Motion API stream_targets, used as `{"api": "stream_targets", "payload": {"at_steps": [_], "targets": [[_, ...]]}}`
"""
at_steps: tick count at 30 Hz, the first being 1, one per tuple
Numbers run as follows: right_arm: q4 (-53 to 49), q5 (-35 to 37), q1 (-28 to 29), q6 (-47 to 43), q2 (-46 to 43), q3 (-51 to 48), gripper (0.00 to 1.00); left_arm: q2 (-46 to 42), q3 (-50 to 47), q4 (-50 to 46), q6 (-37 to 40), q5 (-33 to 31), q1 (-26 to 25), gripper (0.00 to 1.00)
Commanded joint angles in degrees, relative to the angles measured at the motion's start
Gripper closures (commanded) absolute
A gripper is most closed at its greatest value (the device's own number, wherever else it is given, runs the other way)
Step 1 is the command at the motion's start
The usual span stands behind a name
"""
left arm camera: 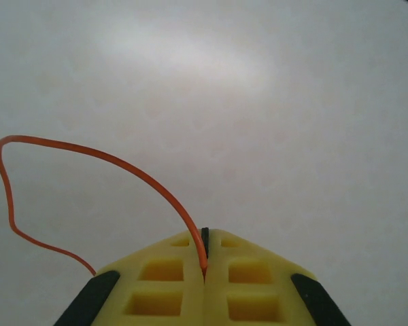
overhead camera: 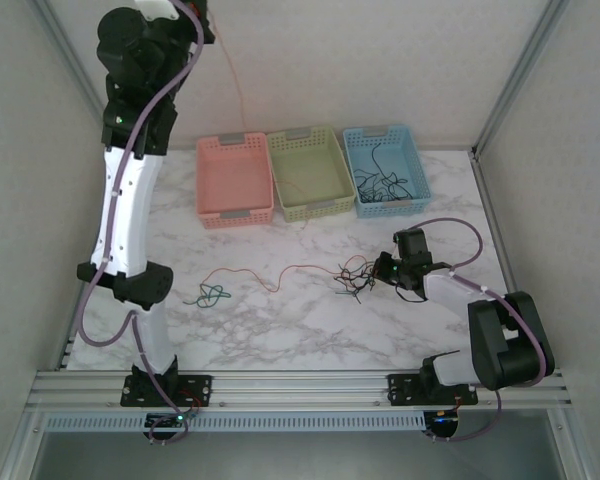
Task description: Untangle the cables
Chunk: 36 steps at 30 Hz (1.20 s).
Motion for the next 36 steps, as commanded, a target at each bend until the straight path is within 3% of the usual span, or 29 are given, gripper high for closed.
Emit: {"api": "stream_targets", "payload": {"at_steps": [1,9,12,22,27,33,36], "targets": [[-0.1,-0.8,-0.4,-0.2,1.0,0.3,1.0,1.3,1.4,4.5,-1.2,-3.0,3.9,1.0],[-0.3,-0.9,-0.4,-0.2,1.6,0.6,1.0,4.9,1.4,3.4,-6.4,2.3,9.6,1.0],[-0.4,-0.9,-0.4,-0.2,1.8,0.8,1.0,7.6,1.4,1.5,-9.5,7.7,10.8,1.0],[-0.3,-0.8,-0.4,-0.1,1.5,0.5,1.0,17.1,-0.6,-10.4,-10.1,19.6,9.4,1.0],[0.1,-0.7,-0.4,-0.1,0.6,-0.1,1.0,15.0,-14.5,-9.1,-9.7,18.4,8.6,1.0],[0.5,-0.9,-0.5,-0.1,0.1,-0.5,1.0,4.3,-43.6,2.9,-11.0,13.4,8.9,1.0],[0.6,-1.1,-0.4,-0.1,0.3,-0.5,1.0,1.0,-51.1,2.0,-11.8,10.7,9.4,0.94]]}}
